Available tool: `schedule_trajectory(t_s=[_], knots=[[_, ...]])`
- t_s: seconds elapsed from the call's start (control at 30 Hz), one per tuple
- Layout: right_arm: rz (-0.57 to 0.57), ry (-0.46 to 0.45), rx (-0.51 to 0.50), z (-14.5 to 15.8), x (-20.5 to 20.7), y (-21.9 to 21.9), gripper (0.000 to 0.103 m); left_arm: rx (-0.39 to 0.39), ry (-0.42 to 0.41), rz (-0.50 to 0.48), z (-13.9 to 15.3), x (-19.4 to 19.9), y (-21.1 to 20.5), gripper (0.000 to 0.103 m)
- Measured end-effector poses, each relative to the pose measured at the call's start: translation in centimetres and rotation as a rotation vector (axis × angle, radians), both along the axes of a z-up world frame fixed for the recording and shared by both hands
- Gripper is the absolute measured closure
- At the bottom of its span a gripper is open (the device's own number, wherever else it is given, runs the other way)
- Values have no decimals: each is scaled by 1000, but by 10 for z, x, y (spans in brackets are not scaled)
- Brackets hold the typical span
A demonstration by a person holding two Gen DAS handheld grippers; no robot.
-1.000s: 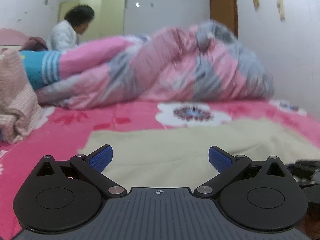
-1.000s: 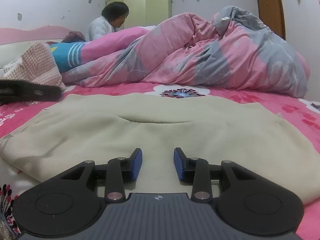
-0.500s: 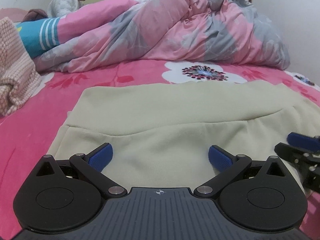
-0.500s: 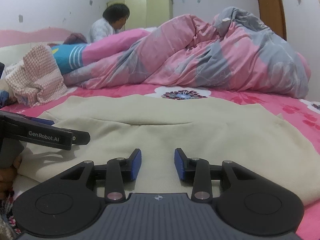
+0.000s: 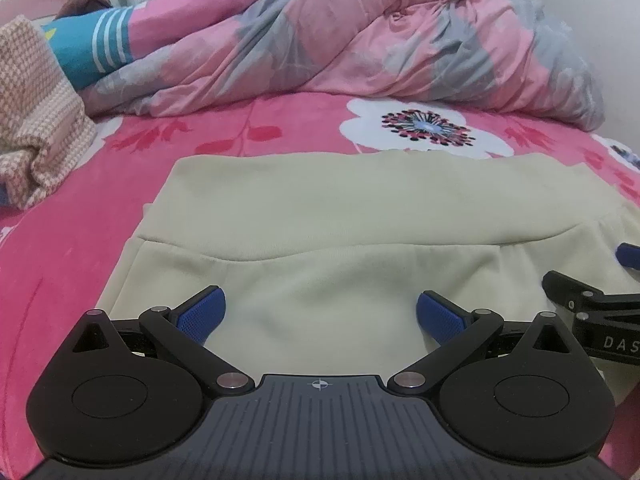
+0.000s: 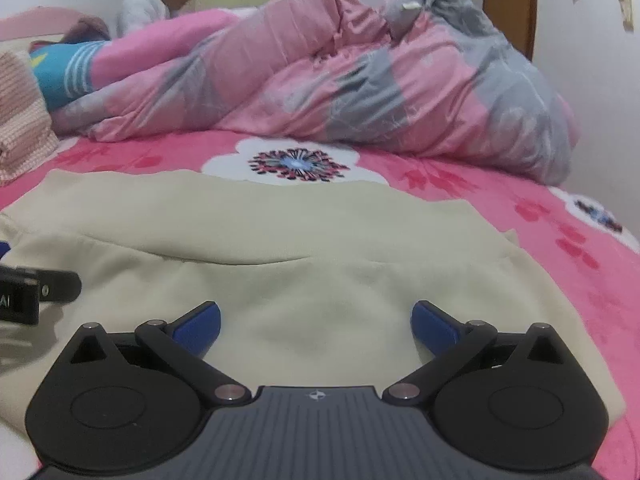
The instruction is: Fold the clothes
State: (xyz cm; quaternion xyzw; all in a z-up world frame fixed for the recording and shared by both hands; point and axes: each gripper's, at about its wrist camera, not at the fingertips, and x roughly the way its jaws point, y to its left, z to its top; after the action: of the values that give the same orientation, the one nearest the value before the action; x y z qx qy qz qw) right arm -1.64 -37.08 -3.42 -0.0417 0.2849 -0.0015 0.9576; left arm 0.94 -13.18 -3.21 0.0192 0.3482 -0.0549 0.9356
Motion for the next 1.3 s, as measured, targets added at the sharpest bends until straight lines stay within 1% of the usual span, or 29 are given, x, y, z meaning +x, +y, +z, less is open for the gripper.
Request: schedule_trajectory(t_s=[0.23,0.4,0.53,0.6,0.73,0.9,1.03,1.13,1.3], knots=[[-24,23,-1,3,-2,4,0,9,31,18,2,3,-2,0],[-5,-23,32,0,-8,-5,0,7,43,21,3,5,-2,0],[5,-32,84,3,-11,-11,0,6,39,21,2,3,-2,0],[11,-31,86,3,-11,-12,0,6,40,21,2,4,-2,0],[9,-34,56,1,-12,-7,0,7,43,21,3,4,-2,0],[-3,-32,58,1,-12,-5,0,9,49,21,4,5,-3,0],[2,20,15,5,-9,2,0,10,48,20,3,5,-2,0],[-7,37,20,7,-7,2,0,9,46,20,3,5,-2,0],[-13,16,-1,7,-11,6,0,8,47,21,3,5,-1,0]])
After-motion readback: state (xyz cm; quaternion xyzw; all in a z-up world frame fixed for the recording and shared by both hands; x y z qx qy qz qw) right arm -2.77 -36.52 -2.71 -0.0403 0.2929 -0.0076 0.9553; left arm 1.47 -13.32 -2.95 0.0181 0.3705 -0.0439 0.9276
